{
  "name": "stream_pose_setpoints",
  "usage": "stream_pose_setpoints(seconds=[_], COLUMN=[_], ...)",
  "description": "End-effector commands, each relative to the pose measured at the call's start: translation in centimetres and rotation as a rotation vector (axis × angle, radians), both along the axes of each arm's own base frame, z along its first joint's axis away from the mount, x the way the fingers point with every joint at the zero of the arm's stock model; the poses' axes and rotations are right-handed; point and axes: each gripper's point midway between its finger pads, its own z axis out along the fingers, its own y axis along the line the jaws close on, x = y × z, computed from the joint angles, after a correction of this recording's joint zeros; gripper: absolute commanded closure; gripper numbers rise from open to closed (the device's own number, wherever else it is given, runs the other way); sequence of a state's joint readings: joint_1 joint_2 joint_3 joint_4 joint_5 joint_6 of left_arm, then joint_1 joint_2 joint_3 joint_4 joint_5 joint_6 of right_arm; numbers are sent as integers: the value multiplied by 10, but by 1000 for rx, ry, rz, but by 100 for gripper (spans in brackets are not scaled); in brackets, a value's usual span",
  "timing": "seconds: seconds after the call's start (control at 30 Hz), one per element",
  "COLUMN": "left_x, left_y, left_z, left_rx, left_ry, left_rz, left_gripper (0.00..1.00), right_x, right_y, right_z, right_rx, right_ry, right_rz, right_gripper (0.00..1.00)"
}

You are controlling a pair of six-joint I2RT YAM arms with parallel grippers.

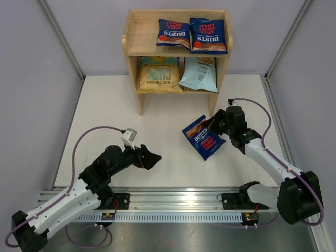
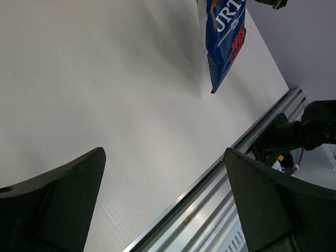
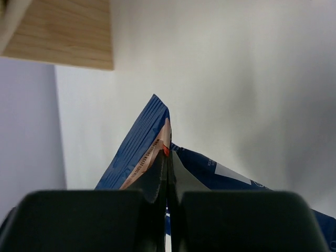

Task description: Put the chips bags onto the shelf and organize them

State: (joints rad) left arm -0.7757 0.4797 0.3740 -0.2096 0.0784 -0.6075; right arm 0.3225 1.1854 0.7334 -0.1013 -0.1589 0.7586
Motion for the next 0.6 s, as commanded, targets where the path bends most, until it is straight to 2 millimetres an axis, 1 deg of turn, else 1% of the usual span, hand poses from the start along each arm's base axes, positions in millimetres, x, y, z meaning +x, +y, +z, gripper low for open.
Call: stream_pose_setpoints(seconds=[0.0,0.03,0.07,0.1,0.13,0.17,0.2,0.23,0.3,0.33,0.37,0.4,0.43,0.5,0.53,0.57], left_x=[12,9,8,7,7,5,8,9,16,17,18,17,16,11,11,13], left_y=[-36,-43,-47,-55,-59,-62,-66,-68,-71,-72,-73,-75,-78,-84,-89,-91], left_z=[68,75,76,79,78,79,80,80,80,83,83,92,90,101,96,98], left_rx=[-247,-278,-280,-287,-287,-292,-295,-294,-282,-285,-285,-310,-308,-335,-321,-322], left_ry=[-263,-319,-338,-373,-382,-396,-417,-429,-450,-462,-470,-505,-510,-545,-537,-538], left_rz=[-71,-92,-106,-128,-138,-147,-140,-137,-113,-109,-111,-121,-133,-171,-183,-175], left_gripper=[1,1,1,1,1,1,1,1,1,1,1,1,1,1,1,1], right_x=[-10,-16,-19,-26,-29,-34,-39,-43,-52,-56,-60,-62,-67,-71,-77,-80], right_y=[31,35,38,45,44,48,53,54,63,66,70,71,76,80,85,89], right_z=[47,61,65,72,84,92,98,109,122,132,138,141,148,158,164,171], right_rx=[230,274,314,336,360,391,406,438,478,512,530,544,557,588,613,635], right_ry=[-74,-104,-100,-109,-136,-141,-152,-170,-186,-198,-203,-206,-212,-226,-225,-237], right_rz=[-64,-63,-80,-70,-85,-78,-71,-74,-40,-33,-16,-11,5,20,46,59], right_gripper=[100,100,100,100,100,100,100,100,100,100,100,100,100,100,100,100])
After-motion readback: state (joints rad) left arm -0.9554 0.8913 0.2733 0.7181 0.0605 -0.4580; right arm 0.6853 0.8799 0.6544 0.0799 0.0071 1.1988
